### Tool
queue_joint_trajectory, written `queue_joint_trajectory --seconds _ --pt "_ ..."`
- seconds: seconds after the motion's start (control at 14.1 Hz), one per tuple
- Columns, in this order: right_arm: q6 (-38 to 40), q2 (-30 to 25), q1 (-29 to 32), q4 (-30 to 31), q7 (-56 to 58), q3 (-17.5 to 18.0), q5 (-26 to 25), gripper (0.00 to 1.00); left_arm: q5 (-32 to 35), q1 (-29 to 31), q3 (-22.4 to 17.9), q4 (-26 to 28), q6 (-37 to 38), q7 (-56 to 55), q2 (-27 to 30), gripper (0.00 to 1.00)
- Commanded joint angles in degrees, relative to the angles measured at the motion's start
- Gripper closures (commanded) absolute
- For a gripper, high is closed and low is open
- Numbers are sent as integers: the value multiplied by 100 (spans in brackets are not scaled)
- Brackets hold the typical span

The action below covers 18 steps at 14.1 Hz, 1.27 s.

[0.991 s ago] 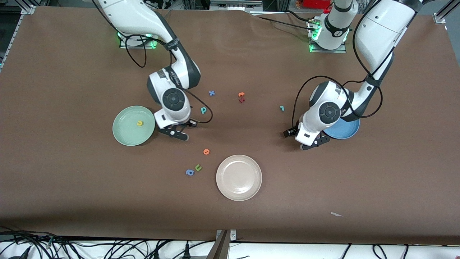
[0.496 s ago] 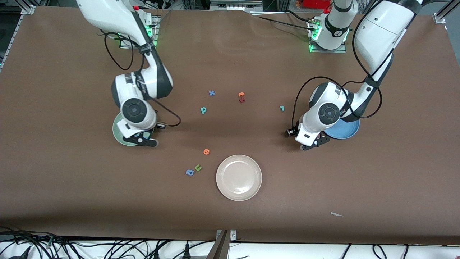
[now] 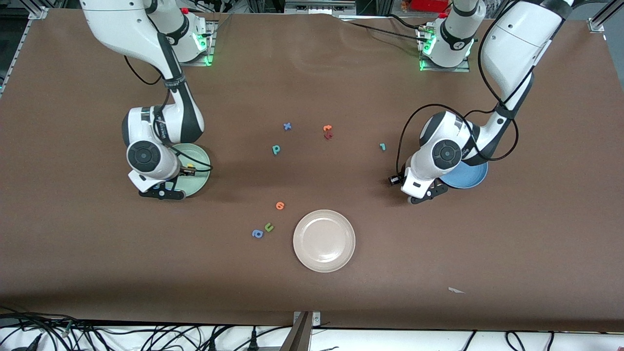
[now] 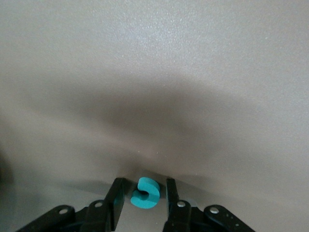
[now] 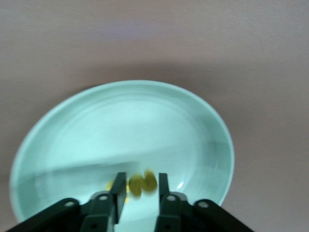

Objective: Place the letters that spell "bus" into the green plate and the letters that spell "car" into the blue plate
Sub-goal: 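Release the yellow 2 on the green plate while the left gripper grasps teal c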

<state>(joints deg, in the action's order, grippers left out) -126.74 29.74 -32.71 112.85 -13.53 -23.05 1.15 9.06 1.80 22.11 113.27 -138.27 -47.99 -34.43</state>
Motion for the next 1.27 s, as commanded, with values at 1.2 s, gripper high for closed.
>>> queue_joint_trajectory --seconds 1.2 --pt "-799 -451 -235 132 -3936 2235 561 19 -148 874 100 -385 2328 2237 954 100"
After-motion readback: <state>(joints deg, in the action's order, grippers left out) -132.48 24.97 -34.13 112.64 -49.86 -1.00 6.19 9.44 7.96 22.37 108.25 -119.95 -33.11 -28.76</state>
